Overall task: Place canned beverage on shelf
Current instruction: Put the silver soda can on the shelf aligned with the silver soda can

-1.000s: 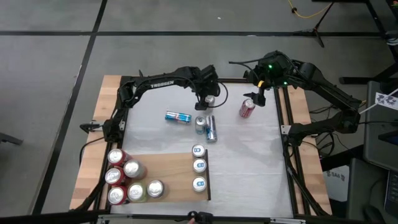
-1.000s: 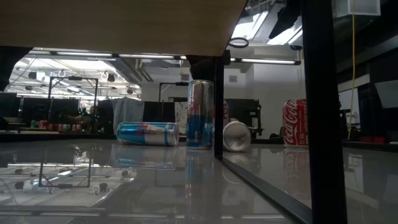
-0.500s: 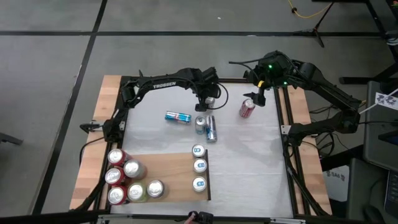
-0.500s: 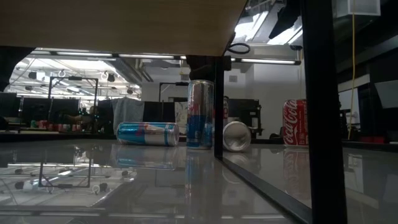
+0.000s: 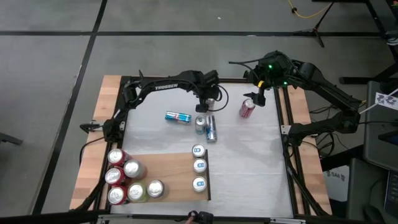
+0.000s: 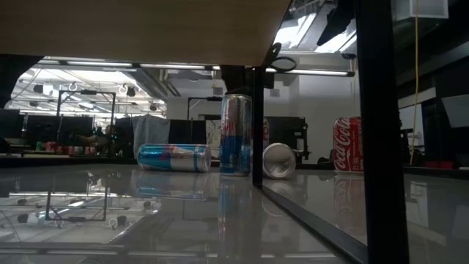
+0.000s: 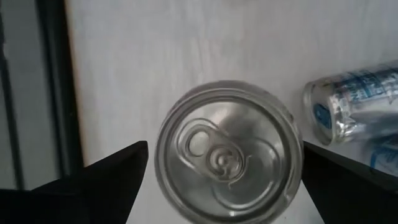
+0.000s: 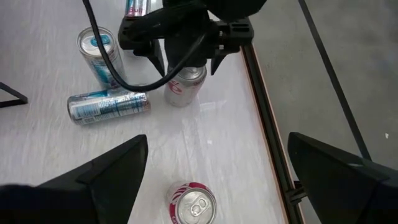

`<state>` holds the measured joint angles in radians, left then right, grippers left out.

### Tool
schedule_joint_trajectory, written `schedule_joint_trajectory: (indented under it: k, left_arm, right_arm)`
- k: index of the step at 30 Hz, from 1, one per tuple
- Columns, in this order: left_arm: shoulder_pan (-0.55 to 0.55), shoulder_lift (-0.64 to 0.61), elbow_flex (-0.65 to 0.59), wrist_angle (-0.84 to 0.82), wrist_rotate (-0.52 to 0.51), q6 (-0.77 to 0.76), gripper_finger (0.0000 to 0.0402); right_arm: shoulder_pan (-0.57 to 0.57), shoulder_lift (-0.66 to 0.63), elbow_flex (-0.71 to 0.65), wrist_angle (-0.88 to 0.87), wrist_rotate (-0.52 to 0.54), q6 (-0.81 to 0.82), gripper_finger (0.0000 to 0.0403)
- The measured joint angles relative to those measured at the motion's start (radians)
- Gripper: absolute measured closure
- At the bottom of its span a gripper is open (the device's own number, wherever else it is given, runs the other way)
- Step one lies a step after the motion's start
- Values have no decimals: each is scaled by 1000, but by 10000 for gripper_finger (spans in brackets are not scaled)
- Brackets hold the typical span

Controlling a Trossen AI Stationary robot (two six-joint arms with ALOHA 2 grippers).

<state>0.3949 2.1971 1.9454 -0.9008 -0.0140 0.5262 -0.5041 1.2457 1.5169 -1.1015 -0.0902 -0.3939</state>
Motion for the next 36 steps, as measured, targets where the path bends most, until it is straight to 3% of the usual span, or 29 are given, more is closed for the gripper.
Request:
schedule_joint_trajectory:
  k: [5,12,18,30,36]
  left_arm:
    - [-17,0,0,2,-10,0,18]
    - [-24,0,0,3,-11,-2,69]
    - [-25,-1,0,4,-13,-148,108]
    - [-26,-20,8,-29,32,-378,116]
    - [-39,-46,133,-179,6,-406,117]
  right_arm:
    - [0,0,0,0,0,0,26]
    - [0,0,0,0,0,0,26]
    - [0,0,0,0,0,0,26]
    - [0,0,0,0,0,0,26]
    - [0,0,0,0,0,0,26]
